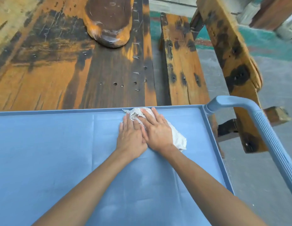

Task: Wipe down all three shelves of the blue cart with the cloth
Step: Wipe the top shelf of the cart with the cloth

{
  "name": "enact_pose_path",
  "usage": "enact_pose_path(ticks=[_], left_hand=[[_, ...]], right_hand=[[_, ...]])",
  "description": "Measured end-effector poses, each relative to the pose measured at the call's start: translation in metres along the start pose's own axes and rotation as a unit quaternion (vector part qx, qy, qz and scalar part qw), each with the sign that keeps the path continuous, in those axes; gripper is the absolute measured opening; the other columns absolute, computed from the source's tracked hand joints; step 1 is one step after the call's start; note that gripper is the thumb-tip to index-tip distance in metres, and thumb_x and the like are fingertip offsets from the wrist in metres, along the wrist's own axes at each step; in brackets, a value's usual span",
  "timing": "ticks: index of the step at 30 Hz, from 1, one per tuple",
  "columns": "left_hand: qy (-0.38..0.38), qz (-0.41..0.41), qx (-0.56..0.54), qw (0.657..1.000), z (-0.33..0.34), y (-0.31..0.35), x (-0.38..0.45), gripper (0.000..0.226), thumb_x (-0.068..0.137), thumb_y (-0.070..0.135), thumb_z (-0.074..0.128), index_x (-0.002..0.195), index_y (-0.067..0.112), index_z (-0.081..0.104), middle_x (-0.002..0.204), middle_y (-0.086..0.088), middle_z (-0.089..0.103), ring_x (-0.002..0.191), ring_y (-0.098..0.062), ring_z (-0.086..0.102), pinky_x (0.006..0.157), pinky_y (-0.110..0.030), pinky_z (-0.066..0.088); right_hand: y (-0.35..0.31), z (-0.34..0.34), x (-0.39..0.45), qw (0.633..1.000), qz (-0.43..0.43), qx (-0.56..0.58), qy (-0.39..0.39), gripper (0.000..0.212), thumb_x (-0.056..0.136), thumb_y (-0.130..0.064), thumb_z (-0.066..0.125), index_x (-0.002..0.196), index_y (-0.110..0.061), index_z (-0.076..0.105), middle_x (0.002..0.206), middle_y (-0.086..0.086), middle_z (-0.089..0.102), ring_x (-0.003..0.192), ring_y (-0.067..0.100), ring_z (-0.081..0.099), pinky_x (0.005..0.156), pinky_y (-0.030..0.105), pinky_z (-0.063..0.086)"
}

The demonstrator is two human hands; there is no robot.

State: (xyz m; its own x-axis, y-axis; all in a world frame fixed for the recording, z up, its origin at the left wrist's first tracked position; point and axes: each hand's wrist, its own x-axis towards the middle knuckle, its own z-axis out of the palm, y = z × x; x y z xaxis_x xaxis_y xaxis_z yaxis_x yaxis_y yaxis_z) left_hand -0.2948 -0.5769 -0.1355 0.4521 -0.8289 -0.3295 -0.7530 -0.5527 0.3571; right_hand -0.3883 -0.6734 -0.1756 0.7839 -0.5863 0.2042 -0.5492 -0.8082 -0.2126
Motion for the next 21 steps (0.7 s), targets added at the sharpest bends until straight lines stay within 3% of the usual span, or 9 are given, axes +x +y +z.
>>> enact_pose_path(ticks=[5, 10, 18, 21], left_hand=[[-0.035, 0.126, 0.006, 0.991, 0.015, 0.051, 0.036, 0.077, 0.089, 0.017, 0.043, 0.156, 0.000, 0.009, 0.166, -0.018, 0.000, 0.154, -0.031, -0.012, 0.124, -0.041, -0.001], [-0.052, 0.229, 0.012, 0.972, 0.025, 0.091, 0.071, 0.074, 0.092, 0.011, 0.042, 0.159, 0.009, 0.010, 0.168, -0.008, -0.003, 0.155, -0.020, -0.007, 0.124, -0.033, -0.003], [-0.047, 0.265, 0.017, 0.963, 0.035, 0.102, 0.085, 0.071, 0.095, 0.014, 0.042, 0.159, 0.010, 0.012, 0.168, -0.008, 0.002, 0.155, -0.020, -0.004, 0.125, -0.037, -0.003], [-0.055, 0.273, 0.032, 0.960, 0.035, 0.104, 0.084, 0.069, 0.096, 0.017, 0.042, 0.159, 0.010, 0.013, 0.168, -0.008, 0.000, 0.155, -0.020, -0.006, 0.125, -0.038, -0.003]], right_hand=[[0.059, -0.021, -0.016, 0.992, 0.121, -0.028, -0.024, 0.039, 0.108, -0.039, 0.040, 0.137, -0.030, 0.064, 0.159, -0.010, 0.045, 0.153, 0.031, 0.032, 0.119, 0.052, 0.029], [0.109, -0.033, -0.022, 0.970, 0.240, -0.029, -0.034, 0.049, 0.110, -0.035, 0.030, 0.154, -0.020, 0.045, 0.169, 0.001, 0.025, 0.159, 0.027, 0.012, 0.128, 0.044, 0.011], [0.114, -0.045, -0.023, 0.967, 0.242, -0.016, -0.075, 0.056, 0.111, -0.033, 0.025, 0.162, -0.013, 0.023, 0.172, 0.010, 0.008, 0.160, 0.026, 0.002, 0.128, 0.036, 0.003], [0.109, -0.048, -0.036, 0.965, 0.255, -0.015, -0.064, 0.056, 0.110, -0.033, 0.029, 0.161, -0.013, 0.026, 0.172, 0.010, 0.010, 0.160, 0.025, 0.003, 0.129, 0.035, 0.004]])
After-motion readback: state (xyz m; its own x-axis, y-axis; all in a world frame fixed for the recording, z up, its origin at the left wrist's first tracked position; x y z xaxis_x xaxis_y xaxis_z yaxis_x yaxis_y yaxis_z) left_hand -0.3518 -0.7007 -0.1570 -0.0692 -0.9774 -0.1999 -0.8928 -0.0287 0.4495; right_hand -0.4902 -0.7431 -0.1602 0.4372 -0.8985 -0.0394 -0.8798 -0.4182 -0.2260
